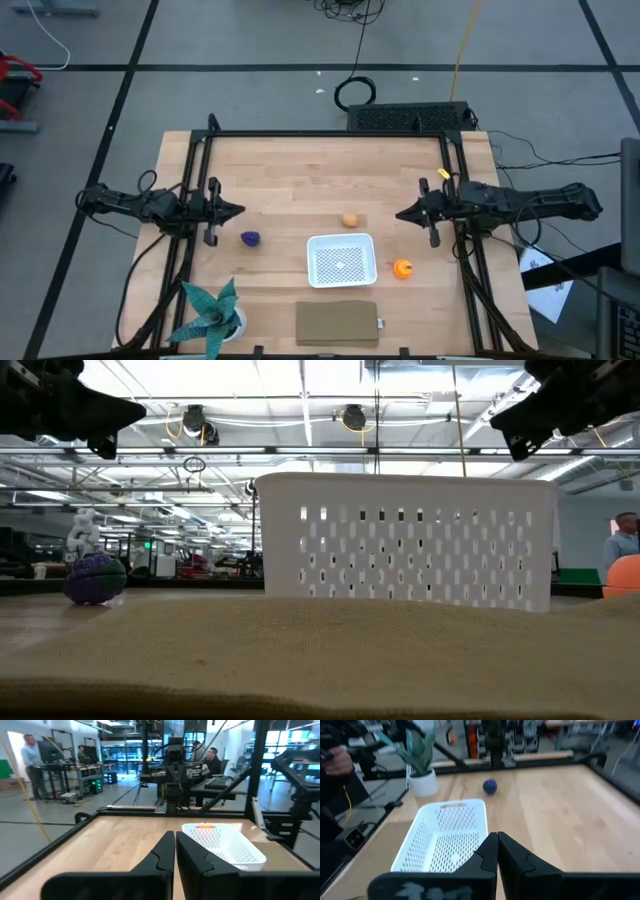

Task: Pick and placing Produce into tupperware
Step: Put the orange into the white basket

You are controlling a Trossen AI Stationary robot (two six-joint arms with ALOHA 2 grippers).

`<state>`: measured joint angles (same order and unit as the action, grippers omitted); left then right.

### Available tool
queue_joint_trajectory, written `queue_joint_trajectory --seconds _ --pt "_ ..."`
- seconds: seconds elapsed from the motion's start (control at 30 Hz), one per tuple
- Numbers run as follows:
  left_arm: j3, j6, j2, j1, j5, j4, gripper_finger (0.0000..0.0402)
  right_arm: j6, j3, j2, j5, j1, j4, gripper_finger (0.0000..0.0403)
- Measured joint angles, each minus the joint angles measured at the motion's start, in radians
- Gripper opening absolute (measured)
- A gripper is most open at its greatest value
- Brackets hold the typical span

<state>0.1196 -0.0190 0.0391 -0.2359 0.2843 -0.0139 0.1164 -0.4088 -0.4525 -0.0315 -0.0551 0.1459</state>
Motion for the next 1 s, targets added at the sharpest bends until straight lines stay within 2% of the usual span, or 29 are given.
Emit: queue_joint_trajectory --seconds 0.2,0.57,0.77,1.0 --pt "0.000 -0.005 0.000 0.000 0.006 0.000 0.0002 0.045 -0.122 -0.101 0.000 0.000 0.147 0.0000" --pt "0.000 -0.026 0.000 0.000 0.006 0.008 0.0025 0.143 -0.300 -0.185 0.000 0.000 0.447 0.0000" --pt "0.000 -0.025 0.000 0.000 0.006 0.010 0.0026 0.193 -0.400 -0.258 -0.105 -0.024 0.531 0.0000" --pt "0.000 -0.020 0.000 0.000 0.006 0.010 0.0026 0.236 -0.496 -0.371 -0.108 -0.089 0.733 0.0000"
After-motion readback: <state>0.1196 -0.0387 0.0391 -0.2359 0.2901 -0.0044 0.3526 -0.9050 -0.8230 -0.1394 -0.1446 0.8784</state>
